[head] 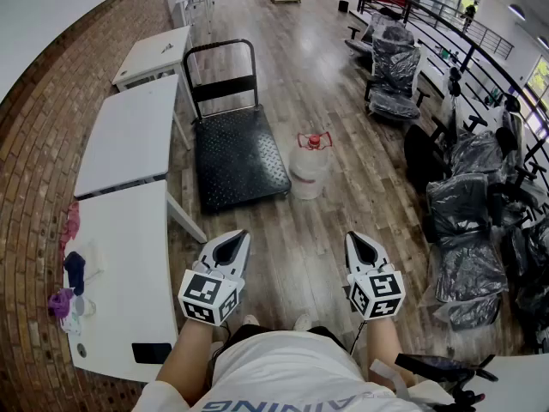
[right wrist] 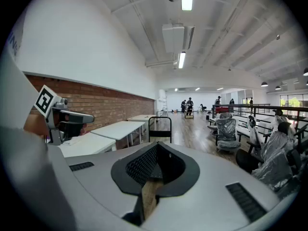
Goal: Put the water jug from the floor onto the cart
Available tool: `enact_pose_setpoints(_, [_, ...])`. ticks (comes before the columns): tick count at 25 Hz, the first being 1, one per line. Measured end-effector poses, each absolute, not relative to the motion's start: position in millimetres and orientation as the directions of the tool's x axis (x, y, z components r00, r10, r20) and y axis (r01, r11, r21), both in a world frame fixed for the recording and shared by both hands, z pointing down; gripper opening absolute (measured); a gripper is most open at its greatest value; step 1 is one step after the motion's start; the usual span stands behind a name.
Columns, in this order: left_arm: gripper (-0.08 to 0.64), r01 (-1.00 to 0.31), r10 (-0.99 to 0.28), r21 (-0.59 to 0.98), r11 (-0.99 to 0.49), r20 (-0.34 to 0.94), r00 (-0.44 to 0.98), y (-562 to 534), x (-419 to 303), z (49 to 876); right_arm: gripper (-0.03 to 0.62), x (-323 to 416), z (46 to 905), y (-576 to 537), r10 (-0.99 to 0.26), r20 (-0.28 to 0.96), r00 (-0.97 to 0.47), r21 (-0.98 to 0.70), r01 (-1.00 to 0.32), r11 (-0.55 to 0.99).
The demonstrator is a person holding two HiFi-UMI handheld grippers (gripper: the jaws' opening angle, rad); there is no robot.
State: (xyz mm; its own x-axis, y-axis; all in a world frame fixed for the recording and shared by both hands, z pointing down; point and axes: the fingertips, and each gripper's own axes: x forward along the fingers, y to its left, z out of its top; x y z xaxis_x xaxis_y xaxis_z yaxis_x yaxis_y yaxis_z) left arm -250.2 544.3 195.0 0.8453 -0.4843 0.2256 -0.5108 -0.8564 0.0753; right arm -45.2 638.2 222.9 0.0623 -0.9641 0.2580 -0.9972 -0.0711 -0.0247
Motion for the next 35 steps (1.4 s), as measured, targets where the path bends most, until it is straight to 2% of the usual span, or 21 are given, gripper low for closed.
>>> enact_pose_setpoints(9, [0.002, -0.545, -0.516, 0.063, -0.836, 0.243, 0.821, 563.9, -202.8, 201.4, 0.003, 18.0, 242.1, 653.5, -0.96, 0.272, 0.061, -0.041, -0.996, -0.075])
enact_pose_setpoints(19, [0.002, -0.52, -0.486, 0.061, -0.852, 0.278, 0.828, 560.1, -166.7, 209.9, 0.003, 47.2, 260.1, 652.7, -0.954, 0.291, 0.07, -0.08, -0.992, -0.097])
enact_pose_setpoints(35, [0.002, -0.444, -0.404, 0.125, -0.887, 0.255, 0.879, 453.7, -139.5, 229.1, 0.003, 64.2, 255.3, 565.7, -0.933, 0.323, 0.156, 0.0, -0.986, -0.165])
